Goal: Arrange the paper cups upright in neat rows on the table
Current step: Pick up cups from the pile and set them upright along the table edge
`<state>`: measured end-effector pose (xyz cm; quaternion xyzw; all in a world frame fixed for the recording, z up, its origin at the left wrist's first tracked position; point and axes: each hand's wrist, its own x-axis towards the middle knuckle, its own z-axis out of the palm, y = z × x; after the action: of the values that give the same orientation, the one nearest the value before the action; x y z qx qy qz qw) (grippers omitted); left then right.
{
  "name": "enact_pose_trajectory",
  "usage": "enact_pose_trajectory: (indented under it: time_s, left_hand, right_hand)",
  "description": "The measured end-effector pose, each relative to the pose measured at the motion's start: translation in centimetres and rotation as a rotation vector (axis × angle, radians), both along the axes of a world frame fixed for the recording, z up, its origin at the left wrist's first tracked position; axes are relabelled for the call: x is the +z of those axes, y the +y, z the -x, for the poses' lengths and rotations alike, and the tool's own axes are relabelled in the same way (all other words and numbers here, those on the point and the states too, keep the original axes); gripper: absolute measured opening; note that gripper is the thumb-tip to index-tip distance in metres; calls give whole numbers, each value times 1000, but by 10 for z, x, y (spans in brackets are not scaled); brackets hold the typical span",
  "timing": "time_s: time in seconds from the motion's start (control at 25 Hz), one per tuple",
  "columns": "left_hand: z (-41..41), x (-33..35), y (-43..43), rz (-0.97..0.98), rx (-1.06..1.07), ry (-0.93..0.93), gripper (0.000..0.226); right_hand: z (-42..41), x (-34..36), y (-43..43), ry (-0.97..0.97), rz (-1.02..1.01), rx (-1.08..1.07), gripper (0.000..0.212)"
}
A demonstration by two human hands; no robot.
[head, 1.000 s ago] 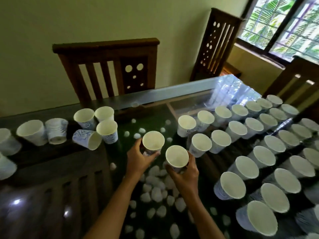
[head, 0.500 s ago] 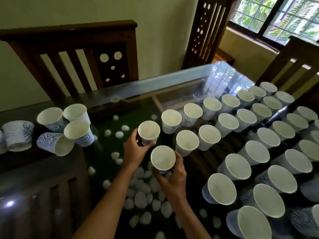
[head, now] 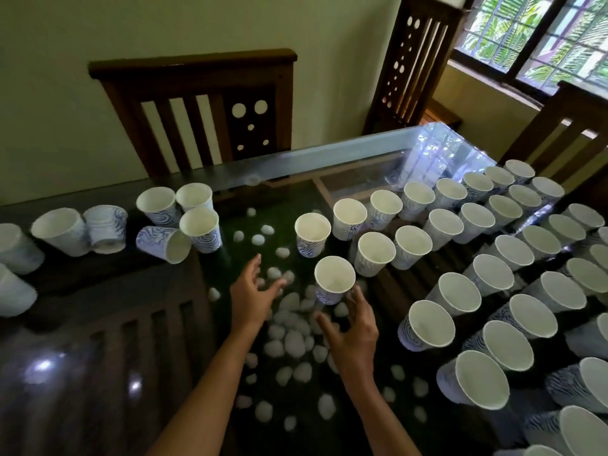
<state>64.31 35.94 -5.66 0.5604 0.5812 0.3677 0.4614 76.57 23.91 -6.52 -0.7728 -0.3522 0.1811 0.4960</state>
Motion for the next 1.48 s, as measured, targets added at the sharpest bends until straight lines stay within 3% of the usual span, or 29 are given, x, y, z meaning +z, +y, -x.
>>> enact_pose_trajectory:
  time_s: [0.16,0.32,0.44,0.64,0.8,0.96,1.24,1.48]
  left_hand:
    - [47,14,-17,1,-15,26,64]
    - [98,31,-15,-70,-29,137,55]
    - [134,42,-1,-174,-4,260,53]
    - [182,49,58,-359,-200,696,59]
    - [194,33,103,-483,-264,831,69]
    - [193,8,134,-551,-290,811,74]
    - [189,-11,139,-588,-268,727,68]
    - [189,-1,97,-444,-144,565,73]
  right_hand:
    - [31,15,-10,-1,-40,0,59]
    - [72,31,16,2,82,293,58]
    - [97,47,60,-57,163,477,60]
    - [123,48,146,-77,165,493,75]
    - [124,30,196,-93,188,540,92]
    - [127,5,223,-46,118,527,104]
    - [129,-6,231,34,-29,470,71]
    - [118,5,196,15,-68,444,72]
